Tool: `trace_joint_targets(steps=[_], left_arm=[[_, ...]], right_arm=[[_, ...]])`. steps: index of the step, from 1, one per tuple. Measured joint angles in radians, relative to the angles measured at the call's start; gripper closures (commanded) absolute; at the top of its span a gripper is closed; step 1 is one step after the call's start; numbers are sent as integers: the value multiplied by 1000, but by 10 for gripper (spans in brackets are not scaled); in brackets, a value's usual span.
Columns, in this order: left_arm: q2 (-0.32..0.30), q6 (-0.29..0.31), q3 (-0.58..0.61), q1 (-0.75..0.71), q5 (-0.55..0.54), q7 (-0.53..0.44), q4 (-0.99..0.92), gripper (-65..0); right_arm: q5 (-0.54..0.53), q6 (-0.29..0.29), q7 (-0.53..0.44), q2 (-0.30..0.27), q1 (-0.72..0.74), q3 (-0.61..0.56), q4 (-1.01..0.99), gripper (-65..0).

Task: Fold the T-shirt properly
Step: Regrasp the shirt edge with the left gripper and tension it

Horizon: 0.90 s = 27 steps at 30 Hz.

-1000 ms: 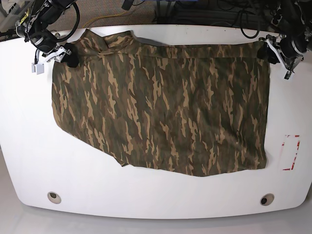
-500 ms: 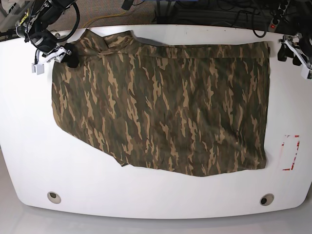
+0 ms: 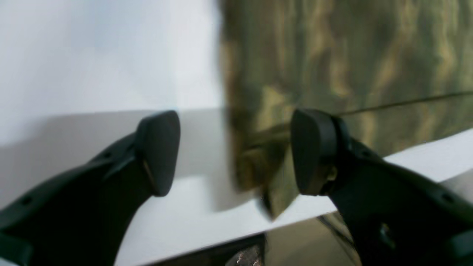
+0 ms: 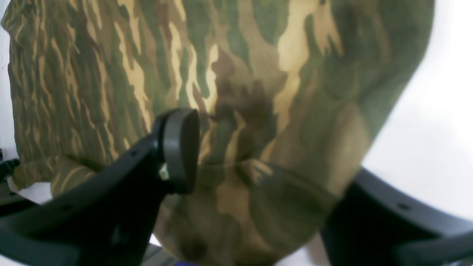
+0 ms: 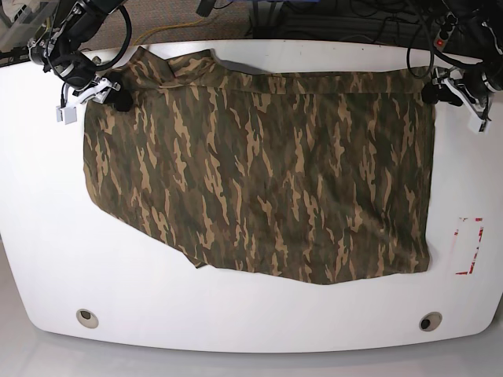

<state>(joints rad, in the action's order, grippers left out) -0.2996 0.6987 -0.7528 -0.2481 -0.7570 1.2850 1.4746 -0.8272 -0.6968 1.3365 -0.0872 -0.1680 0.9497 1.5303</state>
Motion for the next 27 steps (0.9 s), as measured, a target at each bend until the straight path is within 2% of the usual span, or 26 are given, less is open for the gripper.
trace_joint_targets(steps=[10,12,14,17,18,19,23,27], left_arm=[[24,3,80,53,-26,-19,-36,-432],[38,5,72,80,-29,-24,-59,-404],[41,6,77,96,-31,-25,-82,-332],[45,6,79,101,-29,-17,-97,-174],[47,6,79,97,-26,-14,-97,-122],[47,6,79,93,-27,-13,-97,-103],[47,5,75,93,-25,7,-98,-99],[47,5,75,87,-31,5,-98,-99]], right_arm=[[1,0,0,-2,0,1,0,-314],[3,0,0,-1,0,0,0,-314],[3,0,0,-1,0,-1,0,-312],[3,0,0,-2,0,-1,0,-309],[3,0,-1,-2,0,-1,0,-292],[3,0,0,-1,0,1,0,-268],[11,0,3,-2,0,1,0,-127],[11,0,-11,-2,-2,1,0,-62]])
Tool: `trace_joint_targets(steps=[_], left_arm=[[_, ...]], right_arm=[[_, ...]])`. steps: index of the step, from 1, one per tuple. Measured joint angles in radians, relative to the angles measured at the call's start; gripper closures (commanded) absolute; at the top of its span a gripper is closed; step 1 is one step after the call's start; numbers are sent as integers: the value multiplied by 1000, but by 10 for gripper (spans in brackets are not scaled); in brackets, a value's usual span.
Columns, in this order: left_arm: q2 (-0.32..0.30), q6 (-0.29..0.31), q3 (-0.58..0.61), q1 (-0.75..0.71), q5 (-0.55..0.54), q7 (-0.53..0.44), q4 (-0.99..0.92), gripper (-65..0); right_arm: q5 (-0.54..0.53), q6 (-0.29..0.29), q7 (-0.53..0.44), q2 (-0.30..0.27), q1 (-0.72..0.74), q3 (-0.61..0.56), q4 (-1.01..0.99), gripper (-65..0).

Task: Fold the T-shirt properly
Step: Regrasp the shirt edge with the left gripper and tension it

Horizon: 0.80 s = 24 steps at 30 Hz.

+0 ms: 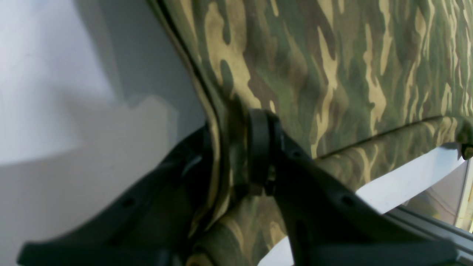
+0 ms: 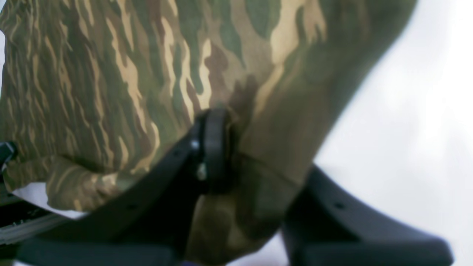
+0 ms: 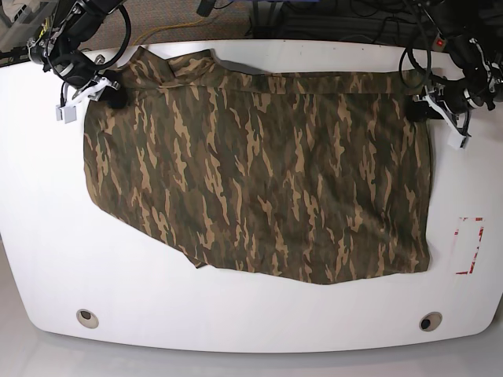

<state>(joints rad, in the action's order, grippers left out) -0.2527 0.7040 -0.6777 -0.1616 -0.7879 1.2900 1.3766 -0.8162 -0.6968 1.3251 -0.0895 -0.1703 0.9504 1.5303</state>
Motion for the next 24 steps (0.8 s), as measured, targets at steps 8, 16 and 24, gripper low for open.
trace_joint_targets(steps=[8,16,24], left_arm=[[-18,0,-2,-31,13,5,33,-29],[2,-7,-71,-42,58,49,111,-28],[5,-7,-71,-39,57,49,112,-24]], right_arm=[[0,0,-12,0,-3,-3,0,0],[0,0,-24,0,-3,-3,0,0],[0,0,-51,-2,-14,-3,0,0]])
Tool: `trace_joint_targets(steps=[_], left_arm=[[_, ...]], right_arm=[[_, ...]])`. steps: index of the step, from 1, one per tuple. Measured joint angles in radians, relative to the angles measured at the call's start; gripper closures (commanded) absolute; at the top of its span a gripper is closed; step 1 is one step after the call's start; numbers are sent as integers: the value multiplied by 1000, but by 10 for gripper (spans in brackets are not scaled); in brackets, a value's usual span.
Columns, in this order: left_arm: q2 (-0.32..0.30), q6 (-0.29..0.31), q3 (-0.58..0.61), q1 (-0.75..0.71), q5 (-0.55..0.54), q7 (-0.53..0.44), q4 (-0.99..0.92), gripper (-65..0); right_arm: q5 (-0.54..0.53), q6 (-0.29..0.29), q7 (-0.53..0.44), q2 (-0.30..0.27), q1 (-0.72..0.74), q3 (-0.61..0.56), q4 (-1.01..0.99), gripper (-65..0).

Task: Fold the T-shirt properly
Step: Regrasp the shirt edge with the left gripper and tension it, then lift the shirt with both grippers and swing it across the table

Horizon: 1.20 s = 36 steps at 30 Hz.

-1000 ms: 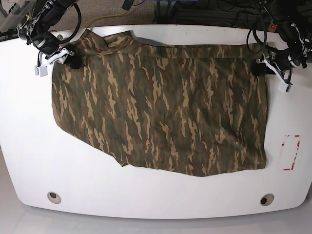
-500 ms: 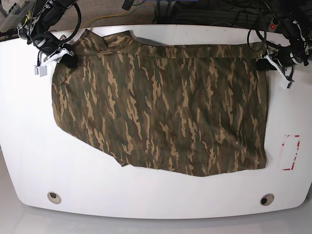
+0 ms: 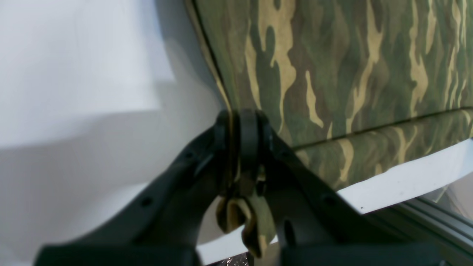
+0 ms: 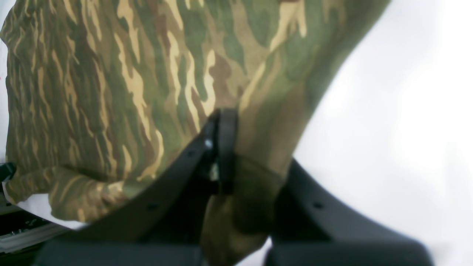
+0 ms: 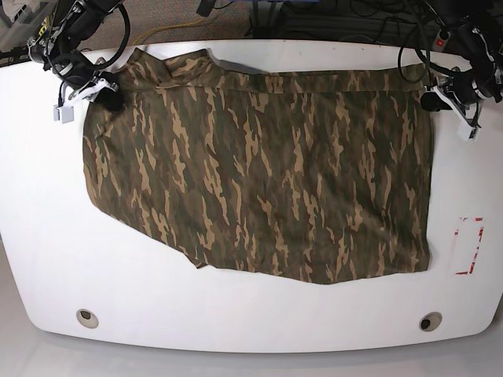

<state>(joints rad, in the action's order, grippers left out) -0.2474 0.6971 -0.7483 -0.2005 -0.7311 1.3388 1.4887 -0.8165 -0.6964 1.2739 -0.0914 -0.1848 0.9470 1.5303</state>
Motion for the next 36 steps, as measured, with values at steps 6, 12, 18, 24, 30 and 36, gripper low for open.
trace_joint_targets(steps=[6,12,18,24,30,36], left_arm=[[0,0,-2,-1,1,0,0,-24],[0,0,-2,-2,1,0,0,-24],[1,0,-2,-2,1,0,0,0],[3,0,0,-2,1,0,0,0],[2,0,0,-2,0,0,0,0],[-16,0,52,-9,14,8,84,0]], right_arm=[[0,0,-6,0,-7,5,0,0],[0,0,-7,0,-13,5,0,0],[0,0,-45,5,-43,4,0,0],[0,0,-43,5,-53,5,0,0],[0,0,-48,2,-77,1,2,0],[1,0,-40,-18,-112,-5,44,0]])
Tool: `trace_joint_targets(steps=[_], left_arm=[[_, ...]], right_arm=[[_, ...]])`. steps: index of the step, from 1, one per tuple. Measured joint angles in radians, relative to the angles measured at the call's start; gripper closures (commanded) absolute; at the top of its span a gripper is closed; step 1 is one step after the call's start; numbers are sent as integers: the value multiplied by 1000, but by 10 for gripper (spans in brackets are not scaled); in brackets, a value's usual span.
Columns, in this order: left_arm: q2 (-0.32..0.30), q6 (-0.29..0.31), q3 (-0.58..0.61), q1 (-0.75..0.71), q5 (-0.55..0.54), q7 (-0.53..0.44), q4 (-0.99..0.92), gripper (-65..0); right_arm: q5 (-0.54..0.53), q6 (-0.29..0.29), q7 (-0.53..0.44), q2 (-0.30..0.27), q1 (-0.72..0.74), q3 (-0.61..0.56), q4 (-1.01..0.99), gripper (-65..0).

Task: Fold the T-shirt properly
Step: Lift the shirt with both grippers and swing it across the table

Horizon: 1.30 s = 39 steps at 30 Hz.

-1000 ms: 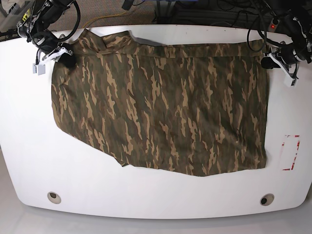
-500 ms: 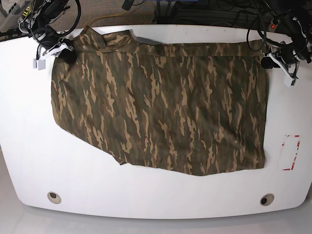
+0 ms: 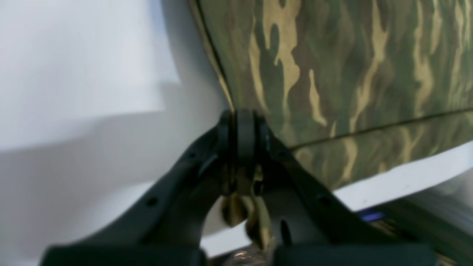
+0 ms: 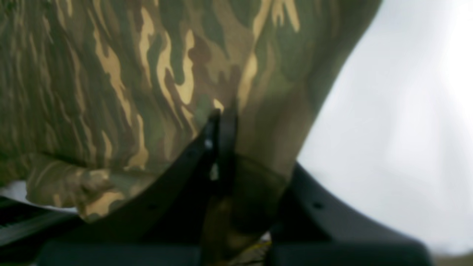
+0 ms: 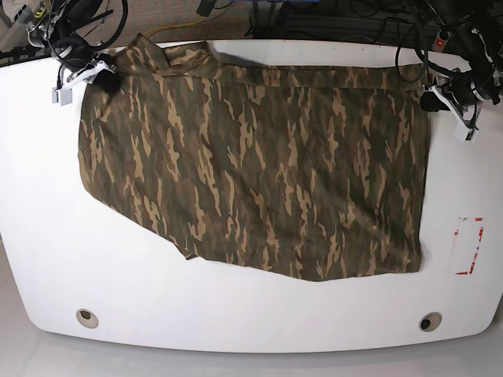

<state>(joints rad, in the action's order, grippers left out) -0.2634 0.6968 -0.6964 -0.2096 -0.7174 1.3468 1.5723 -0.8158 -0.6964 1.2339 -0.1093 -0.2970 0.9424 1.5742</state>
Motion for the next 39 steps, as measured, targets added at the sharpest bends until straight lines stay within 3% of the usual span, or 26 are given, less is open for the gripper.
trace_joint_targets(steps=[8,13,18,27,33,39], left_arm=[[-8,0,98,64,-9,-7,266,0],[-9,0,193,178,-10,-5,295,0],[-13,-32,202,296,-7,0,309,0],[-11,-34,311,504,51,0,310,0],[-14,-34,316,659,72,0,312,0],[-71,-34,320,787,83,4,311,0]], right_arm=[[2,-1,2,-40,55,-69,172,0],[0,0,-4,-90,187,-158,199,0],[11,0,3,-131,327,-234,196,0],[241,-3,2,-156,593,-388,196,0],[367,-3,2,-161,790,-483,196,0],[396,-3,-9,-243,970,-587,123,0]])
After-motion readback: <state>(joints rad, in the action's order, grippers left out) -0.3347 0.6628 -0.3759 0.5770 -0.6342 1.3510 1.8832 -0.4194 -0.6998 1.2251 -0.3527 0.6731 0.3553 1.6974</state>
